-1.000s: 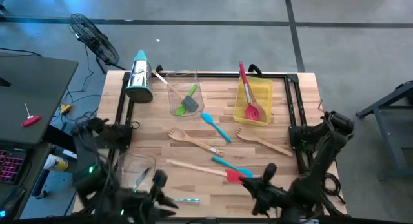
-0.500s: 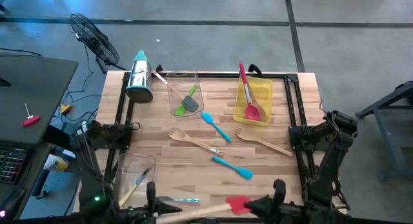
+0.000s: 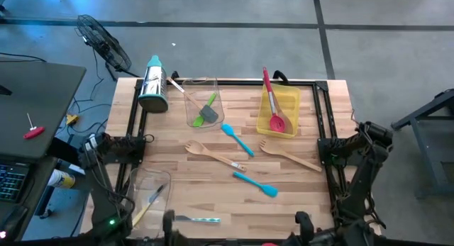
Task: Pick & Place Kitchen Items
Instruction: Put the orange spatula into the top transparent bin
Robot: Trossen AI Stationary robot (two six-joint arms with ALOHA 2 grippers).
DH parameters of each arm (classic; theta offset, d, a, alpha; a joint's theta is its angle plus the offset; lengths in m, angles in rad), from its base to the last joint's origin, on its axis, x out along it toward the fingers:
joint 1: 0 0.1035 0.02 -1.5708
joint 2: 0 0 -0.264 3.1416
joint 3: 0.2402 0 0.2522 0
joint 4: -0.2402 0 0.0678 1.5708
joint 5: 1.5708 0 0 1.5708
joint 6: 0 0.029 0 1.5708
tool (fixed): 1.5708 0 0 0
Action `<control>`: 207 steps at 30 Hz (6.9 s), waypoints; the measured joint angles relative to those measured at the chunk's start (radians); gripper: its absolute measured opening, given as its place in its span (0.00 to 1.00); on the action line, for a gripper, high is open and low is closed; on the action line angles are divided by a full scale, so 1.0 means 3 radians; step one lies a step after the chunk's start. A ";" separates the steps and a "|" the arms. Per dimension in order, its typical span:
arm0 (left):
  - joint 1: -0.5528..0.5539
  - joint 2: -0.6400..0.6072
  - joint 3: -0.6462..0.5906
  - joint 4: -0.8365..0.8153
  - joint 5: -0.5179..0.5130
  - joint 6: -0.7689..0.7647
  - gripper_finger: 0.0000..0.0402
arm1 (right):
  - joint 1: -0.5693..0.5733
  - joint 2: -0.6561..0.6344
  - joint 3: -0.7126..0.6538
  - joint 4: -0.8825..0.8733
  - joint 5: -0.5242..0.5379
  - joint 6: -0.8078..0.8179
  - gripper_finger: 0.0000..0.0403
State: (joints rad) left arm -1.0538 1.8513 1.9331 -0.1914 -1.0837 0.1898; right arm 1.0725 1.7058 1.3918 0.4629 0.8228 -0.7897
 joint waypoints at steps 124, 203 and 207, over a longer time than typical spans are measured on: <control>0.0492 -0.0789 0.0064 0.1493 -0.1640 0.2344 0.02 | -0.0222 -0.0002 0.0002 -0.0501 -0.0935 0.2529 0.70; 0.6311 -0.1824 -0.4034 0.2107 0.5703 -0.1528 0.03 | -0.0652 0.0566 0.0001 -0.0308 -0.0994 0.3924 0.70; 0.6306 -0.1823 -0.4202 0.2226 0.5775 -0.1629 0.03 | -0.0652 0.0566 0.0001 -0.0364 -0.0994 0.3955 0.70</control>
State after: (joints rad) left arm 0.8379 1.3045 0.6724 0.4765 0.6487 -0.2988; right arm 0.8768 1.8755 1.3922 0.3537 0.5246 0.3968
